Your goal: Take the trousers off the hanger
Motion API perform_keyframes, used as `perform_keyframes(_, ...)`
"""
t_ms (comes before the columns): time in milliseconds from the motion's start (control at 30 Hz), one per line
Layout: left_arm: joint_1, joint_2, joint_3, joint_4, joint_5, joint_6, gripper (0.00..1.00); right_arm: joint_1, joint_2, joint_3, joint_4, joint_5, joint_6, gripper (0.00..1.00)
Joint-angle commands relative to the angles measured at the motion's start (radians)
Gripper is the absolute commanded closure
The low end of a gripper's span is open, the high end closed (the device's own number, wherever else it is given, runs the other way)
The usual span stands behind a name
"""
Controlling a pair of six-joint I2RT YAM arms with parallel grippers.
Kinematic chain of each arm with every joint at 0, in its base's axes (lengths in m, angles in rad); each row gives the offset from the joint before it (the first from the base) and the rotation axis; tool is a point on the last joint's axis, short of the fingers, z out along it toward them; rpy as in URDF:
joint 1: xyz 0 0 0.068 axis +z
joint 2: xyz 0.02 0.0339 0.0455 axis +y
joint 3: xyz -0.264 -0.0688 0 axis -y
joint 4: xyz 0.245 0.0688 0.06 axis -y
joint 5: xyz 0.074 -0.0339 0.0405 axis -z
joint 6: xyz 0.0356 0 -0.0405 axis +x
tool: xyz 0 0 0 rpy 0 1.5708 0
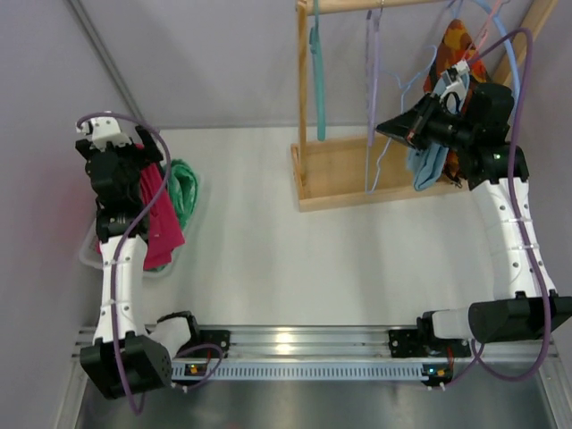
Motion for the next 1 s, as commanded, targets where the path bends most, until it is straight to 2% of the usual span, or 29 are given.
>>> perform_keyframes(0, -0.023, -0.076, -0.001, 0.104, 0.048, -0.021, 0.01, -0.004, 0.02, 0.067, -0.006, 0.108, -0.013, 1.0)
perform_keyframes(233, -0.033, -0.079, 0.016, 0.07, 0.012, 0.002, 0.01, -0.005, 0.008, -0.078, -0.029, 0.102, -0.023, 1.0)
perform_keyframes(433, -0.032, -0.072, 0.03, 0.072, 0.023, 0.008, 0.01, -0.006, -0.092, -0.219, 0.015, 0.111, -0.074, 1.0)
perform_keyframes(800, -0.032, -0.062, 0.059, 0.072, 0.042, 0.008, 0.01, -0.026, -0.212, -0.387, -0.012, 0.113, -0.163, 1.0)
perform_keyframes(967, -0.032, -0.07, 0.059, 0.07, 0.046, 0.01, 0.01, -0.026, -0.316, -0.428, -0.023, 0.085, -0.223, 1.0)
